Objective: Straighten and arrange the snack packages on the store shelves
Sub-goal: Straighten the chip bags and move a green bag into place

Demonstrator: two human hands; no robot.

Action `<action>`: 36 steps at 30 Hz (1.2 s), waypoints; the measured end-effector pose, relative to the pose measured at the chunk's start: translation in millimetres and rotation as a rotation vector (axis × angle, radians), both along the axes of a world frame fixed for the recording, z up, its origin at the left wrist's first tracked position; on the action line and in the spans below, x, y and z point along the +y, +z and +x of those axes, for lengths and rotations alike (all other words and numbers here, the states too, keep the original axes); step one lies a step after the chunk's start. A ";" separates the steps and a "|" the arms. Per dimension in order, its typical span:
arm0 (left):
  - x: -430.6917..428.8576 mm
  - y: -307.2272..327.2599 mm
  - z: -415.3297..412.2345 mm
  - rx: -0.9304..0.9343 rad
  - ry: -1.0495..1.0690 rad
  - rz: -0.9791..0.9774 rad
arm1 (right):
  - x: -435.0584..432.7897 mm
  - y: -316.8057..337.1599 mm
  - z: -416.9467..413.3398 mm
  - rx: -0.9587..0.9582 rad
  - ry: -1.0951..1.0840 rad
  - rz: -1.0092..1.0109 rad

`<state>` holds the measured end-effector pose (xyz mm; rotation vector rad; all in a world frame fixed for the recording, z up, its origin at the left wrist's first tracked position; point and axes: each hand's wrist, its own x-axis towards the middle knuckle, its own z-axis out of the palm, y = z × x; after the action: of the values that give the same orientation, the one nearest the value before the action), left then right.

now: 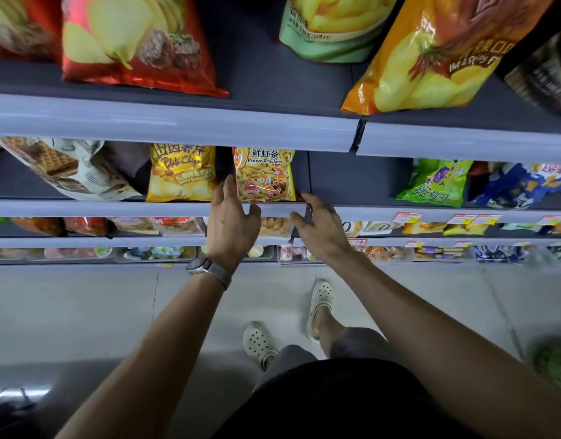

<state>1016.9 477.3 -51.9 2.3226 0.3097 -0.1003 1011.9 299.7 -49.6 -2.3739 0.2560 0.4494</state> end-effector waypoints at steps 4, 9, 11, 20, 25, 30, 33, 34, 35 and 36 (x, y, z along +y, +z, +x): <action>-10.6 18.0 -29.5 0.020 -0.070 0.026 | -15.1 17.2 -32.7 -0.026 0.078 -0.077; -39.9 39.2 -67.0 0.021 -0.153 0.028 | -39.4 30.3 -71.8 -0.011 0.086 -0.141; -55.3 42.6 -81.6 0.008 -0.178 0.035 | -51.6 34.3 -81.7 -0.036 0.112 -0.179; -152.4 49.3 -116.2 0.096 -0.319 0.162 | -154.0 45.6 -107.7 -0.174 0.163 -0.313; -232.2 56.9 -113.4 0.153 -0.344 0.229 | -237.0 47.2 -113.1 -0.160 0.081 -0.274; -313.9 66.4 -106.8 0.149 -0.340 0.270 | -325.6 49.6 -112.9 -0.166 -0.016 -0.206; -353.5 67.4 -92.4 0.175 -0.343 0.311 | -373.1 43.2 -103.8 -0.173 -0.045 -0.183; -359.8 67.0 -86.3 0.175 -0.333 0.305 | -383.2 40.8 -99.4 -0.177 -0.059 -0.182; -367.7 66.7 -79.6 0.167 -0.322 0.304 | -395.7 38.0 -94.5 -0.180 -0.078 -0.174; -377.7 65.4 -72.6 0.160 -0.310 0.311 | -410.4 35.0 -89.6 -0.183 -0.105 -0.155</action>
<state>944.3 99.6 13.4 2.6637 0.0411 -0.4194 922.3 -110.6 -14.6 -2.5185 0.3395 0.1657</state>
